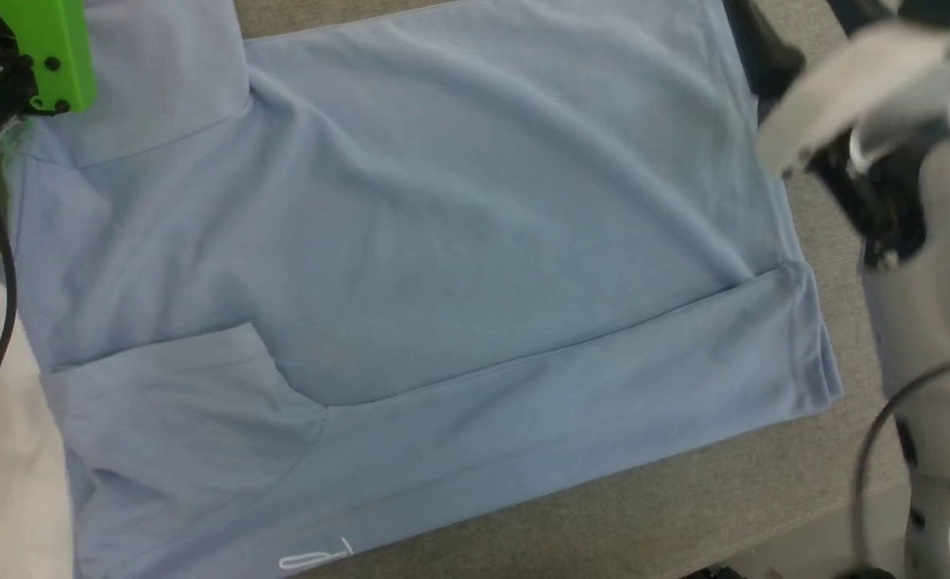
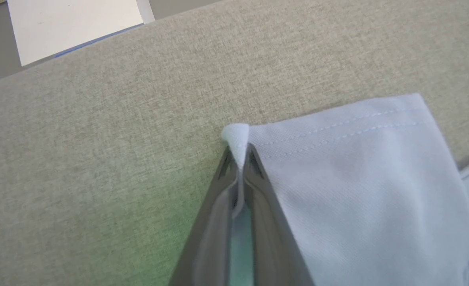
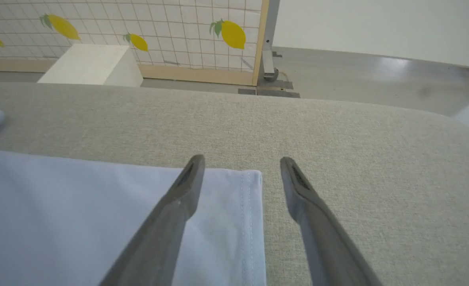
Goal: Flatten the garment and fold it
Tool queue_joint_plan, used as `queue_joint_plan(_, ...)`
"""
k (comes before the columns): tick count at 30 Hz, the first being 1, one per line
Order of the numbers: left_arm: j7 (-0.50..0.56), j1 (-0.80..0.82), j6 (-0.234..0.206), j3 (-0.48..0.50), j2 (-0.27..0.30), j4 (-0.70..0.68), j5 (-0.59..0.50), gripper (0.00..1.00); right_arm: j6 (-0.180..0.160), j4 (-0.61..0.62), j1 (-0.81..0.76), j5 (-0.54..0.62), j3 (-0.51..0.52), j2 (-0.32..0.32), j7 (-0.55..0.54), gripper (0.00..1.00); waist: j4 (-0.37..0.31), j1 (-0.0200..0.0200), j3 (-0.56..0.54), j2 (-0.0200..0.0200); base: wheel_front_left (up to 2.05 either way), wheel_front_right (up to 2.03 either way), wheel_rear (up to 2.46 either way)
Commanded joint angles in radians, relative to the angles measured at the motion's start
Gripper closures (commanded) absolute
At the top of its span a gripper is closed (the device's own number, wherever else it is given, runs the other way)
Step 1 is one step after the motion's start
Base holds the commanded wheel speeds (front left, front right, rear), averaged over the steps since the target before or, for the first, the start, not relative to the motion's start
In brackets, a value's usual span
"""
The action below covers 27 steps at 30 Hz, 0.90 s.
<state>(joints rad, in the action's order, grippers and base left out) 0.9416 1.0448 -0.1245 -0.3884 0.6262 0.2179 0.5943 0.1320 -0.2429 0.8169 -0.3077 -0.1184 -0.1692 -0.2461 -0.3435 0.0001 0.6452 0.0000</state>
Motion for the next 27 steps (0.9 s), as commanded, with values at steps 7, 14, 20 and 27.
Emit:
queue_joint_plan(7,-0.022,-0.004,0.015,-0.023,-0.021,-0.008,0.000,1.00,-0.001,-0.289,0.238,0.096,0.095,0.033,-0.334,0.00,0.050,-0.0001,0.013,0.0000,0.00,0.00,0.00)
queue_joint_plan(14,-0.048,0.018,0.034,-0.037,-0.041,0.001,0.001,1.00,-0.001,-0.400,0.333,0.167,0.137,0.050,-0.493,0.00,0.086,-0.0001,0.029,0.0000,0.00,0.00,0.00)
queue_joint_plan(20,-0.069,0.038,0.054,-0.047,-0.057,0.019,0.005,1.00,-0.001,-0.443,0.356,0.181,0.143,0.048,-0.530,0.74,0.107,-0.0001,0.044,0.0000,0.00,0.00,0.00)
queue_joint_plan(27,-0.207,0.028,0.086,-0.030,-0.071,0.046,0.006,1.00,-0.001,-0.456,0.331,0.193,0.154,0.055,-0.477,1.00,0.110,-0.0001,0.020,0.0000,0.00,0.00,0.00)
